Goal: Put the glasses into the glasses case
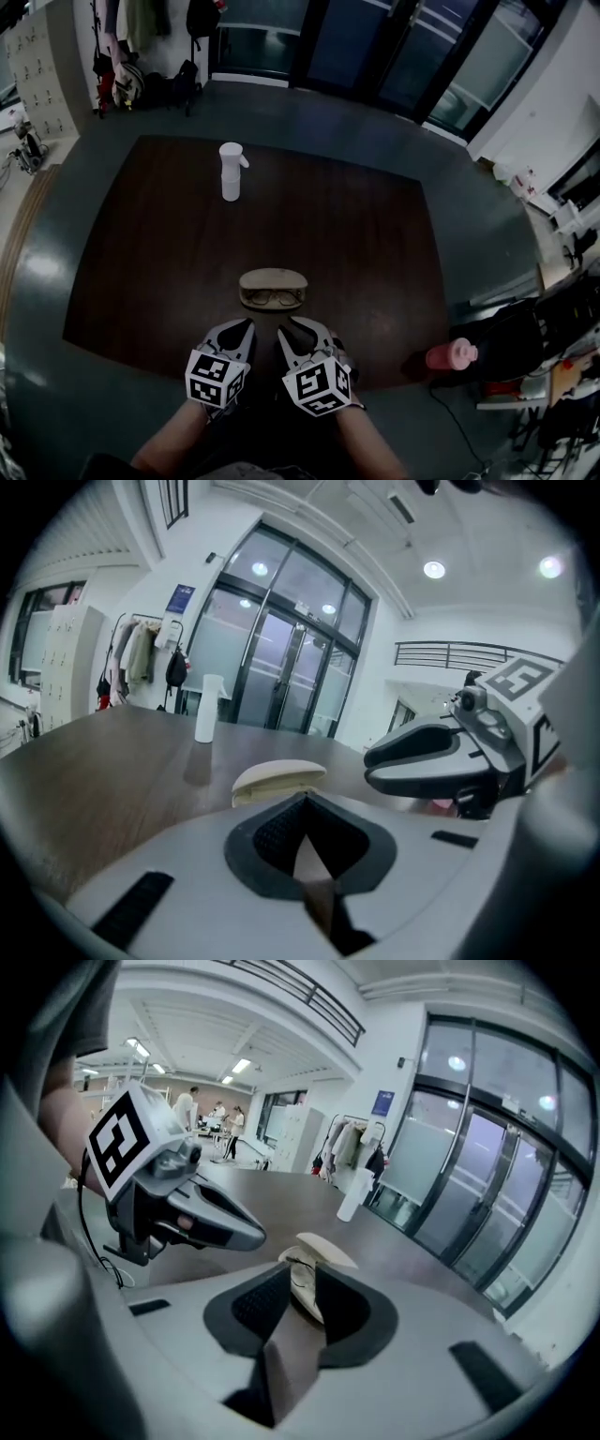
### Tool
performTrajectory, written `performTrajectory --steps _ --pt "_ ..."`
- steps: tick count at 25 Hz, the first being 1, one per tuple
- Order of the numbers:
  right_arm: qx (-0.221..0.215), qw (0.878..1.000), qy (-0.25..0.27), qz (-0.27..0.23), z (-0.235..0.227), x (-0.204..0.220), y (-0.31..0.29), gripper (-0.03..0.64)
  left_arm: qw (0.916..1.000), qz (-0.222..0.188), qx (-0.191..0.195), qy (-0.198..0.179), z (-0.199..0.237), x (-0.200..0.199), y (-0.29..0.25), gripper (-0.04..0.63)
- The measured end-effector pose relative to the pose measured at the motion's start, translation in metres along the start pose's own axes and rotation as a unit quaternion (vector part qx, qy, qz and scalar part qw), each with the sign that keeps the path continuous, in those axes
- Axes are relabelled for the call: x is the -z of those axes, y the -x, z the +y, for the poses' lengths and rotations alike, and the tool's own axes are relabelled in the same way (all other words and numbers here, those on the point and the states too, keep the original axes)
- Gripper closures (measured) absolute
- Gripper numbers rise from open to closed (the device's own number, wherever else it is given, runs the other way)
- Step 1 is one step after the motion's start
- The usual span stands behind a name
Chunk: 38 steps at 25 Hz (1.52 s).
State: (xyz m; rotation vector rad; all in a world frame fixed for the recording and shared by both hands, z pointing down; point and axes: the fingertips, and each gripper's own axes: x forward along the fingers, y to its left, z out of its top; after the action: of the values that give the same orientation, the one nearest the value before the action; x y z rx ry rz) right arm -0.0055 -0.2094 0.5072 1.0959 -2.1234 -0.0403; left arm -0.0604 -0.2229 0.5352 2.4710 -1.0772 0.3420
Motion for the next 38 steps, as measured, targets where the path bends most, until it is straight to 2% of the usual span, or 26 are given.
performTrajectory --steps 5,12,20,27,38 --pt "0.003 0.999 -0.013 -0.033 0.001 -0.014 0.021 0.578 0.9998 -0.018 0.000 -0.012 -0.015 -0.011 0.016 0.589" --pt "-0.011 0.997 -0.024 -0.078 0.010 -0.009 0.062 0.627 0.9988 -0.036 -0.031 -0.009 -0.040 -0.008 0.039 0.589" --pt "-0.005 0.990 -0.029 -0.138 0.006 0.019 0.153 0.629 0.9964 -0.071 -0.045 -0.005 -0.124 -0.005 0.067 0.589" --pt "0.005 0.990 -0.016 -0.143 0.016 0.066 0.221 0.629 0.9941 -0.100 -0.041 -0.011 -0.205 0.011 0.086 0.589" --pt "0.005 0.990 -0.030 -0.141 0.052 0.119 0.295 0.629 0.9909 -0.122 -0.056 -0.003 -0.283 0.042 0.138 0.589"
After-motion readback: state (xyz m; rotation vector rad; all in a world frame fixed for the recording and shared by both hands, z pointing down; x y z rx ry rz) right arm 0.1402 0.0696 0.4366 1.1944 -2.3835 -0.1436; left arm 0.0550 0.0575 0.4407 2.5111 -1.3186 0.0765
